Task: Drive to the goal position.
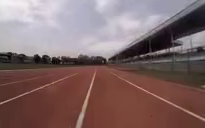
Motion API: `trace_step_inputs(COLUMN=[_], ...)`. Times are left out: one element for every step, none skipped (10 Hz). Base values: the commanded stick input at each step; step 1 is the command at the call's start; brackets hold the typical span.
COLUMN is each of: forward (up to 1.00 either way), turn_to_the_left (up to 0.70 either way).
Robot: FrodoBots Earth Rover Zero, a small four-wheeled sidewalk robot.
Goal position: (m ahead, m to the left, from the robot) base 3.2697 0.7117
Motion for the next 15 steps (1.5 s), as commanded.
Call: trace_step_inputs(forward=[0.45,0.45,0.45,0.45,0.45,0.45,0.45,0.45,0.45,0.45,0.45,0.45,0.45,0.45,0.45], turn_to_the_left=[0.01,0.01,0.01,0.01,0.01,0.01,0.01,0.01,0.01,0.01,0.01,0.01,0.01,0.01,0.01])
